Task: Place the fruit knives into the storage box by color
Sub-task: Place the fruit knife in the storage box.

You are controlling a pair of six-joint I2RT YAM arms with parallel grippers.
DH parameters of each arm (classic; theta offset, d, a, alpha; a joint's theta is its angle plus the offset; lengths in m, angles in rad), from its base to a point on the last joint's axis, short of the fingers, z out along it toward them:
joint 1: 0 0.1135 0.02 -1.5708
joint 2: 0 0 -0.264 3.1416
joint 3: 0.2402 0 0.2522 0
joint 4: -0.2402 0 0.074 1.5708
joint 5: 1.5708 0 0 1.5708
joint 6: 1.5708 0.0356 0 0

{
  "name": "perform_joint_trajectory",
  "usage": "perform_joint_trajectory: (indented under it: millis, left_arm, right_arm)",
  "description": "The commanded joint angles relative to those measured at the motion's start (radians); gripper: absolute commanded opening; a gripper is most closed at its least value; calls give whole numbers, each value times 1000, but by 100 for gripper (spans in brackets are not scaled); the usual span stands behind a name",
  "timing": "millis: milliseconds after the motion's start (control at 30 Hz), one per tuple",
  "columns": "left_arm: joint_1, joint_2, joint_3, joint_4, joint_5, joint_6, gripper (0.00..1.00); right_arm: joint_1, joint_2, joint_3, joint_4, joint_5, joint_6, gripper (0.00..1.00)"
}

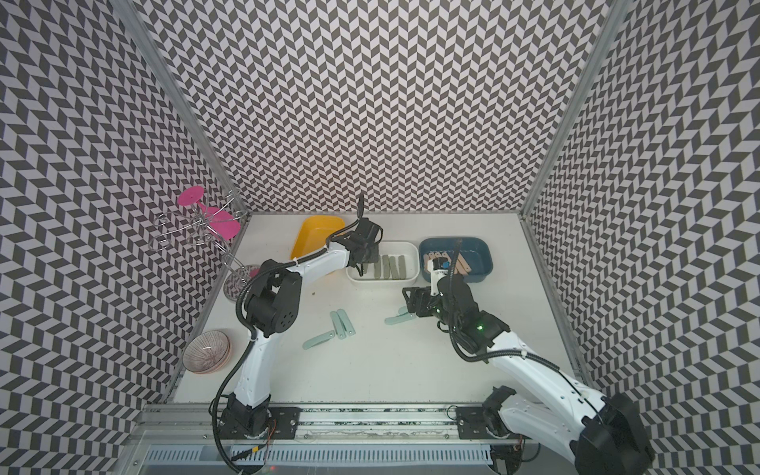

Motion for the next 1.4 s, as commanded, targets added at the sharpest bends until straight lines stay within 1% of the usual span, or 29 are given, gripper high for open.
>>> perform_joint_trajectory:
  millis: [0,167,233,300,500,567,667,767,833,933,1067,1233,1367]
  left_arm:
    - [1,26,26,14,28,-45,20]
    - [6,35,31,15,56,-57,25]
    - [8,30,40,11,62,-56,28]
    - [10,19,48,3,69,-54,34]
    - [23,-48,52,-11,100,-43,59]
    - [28,-87,50,-16,110,-37,67]
    - [32,-148,32,-23,109,-23,82]
    - [45,-213,-19,-26,107,-18,94]
    - [53,-255,-69,-16,107,-14,99]
    - [67,-308,-151,7,120,-14,100]
    - [74,-340,-228,32,133,-14,100]
    - [75,-327,-272,45,143,-23,100]
    - [75,-305,-291,53,155,-32,100]
  right_arm:
    - [-6,-21,-5,16,18,-4,77]
    - [-6,-20,4,11,17,-7,77]
    - [-7,-20,7,10,15,-8,77]
    - [-6,-19,11,9,13,-11,77]
    - [-7,-10,31,5,16,-19,76]
    - [-5,-4,38,7,16,-21,77]
    - [-5,7,48,10,21,-25,77]
    - [-7,21,62,6,35,-31,77]
    - [-7,26,69,2,48,-35,77]
    - [-8,30,80,-10,78,-46,78]
    - [-23,29,92,-25,95,-53,79]
    - [-62,12,102,-44,88,-60,81]
    - [-90,-10,109,-57,82,-68,86]
